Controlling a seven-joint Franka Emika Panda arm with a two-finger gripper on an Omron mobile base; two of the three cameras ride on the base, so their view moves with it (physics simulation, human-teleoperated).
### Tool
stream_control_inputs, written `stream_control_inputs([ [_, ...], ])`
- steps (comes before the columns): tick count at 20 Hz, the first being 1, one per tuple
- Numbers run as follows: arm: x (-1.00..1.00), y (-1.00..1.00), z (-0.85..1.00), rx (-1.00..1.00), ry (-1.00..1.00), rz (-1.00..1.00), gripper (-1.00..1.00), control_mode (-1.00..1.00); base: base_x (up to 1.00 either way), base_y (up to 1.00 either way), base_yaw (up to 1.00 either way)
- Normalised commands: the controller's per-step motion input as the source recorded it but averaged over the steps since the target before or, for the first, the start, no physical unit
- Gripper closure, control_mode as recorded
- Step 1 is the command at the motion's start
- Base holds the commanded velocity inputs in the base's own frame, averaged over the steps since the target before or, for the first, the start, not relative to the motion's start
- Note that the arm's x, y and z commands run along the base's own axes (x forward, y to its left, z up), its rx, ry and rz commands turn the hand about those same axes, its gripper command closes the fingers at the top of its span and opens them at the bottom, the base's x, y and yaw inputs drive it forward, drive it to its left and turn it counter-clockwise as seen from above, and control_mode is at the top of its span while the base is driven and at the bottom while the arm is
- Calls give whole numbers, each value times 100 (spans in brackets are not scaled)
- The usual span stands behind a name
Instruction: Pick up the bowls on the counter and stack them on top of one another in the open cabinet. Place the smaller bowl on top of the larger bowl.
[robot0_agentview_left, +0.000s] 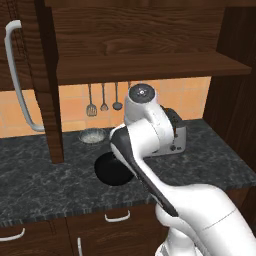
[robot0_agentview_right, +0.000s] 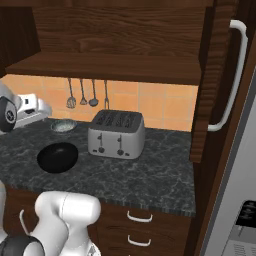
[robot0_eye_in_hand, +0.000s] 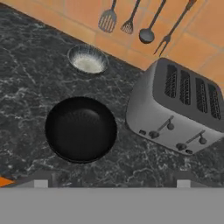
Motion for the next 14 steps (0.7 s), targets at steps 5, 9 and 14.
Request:
stream_control_inputs([
  [5, -28, 100, -43, -33, -10, 19, -100, -100, 0, 0, 0],
  [9, 8, 100, -54, -36, 0, 8, -100, -100, 0, 0, 0],
  [14, 76, 61, -39, -22, 6, -7, -100, -100, 0, 0, 0],
])
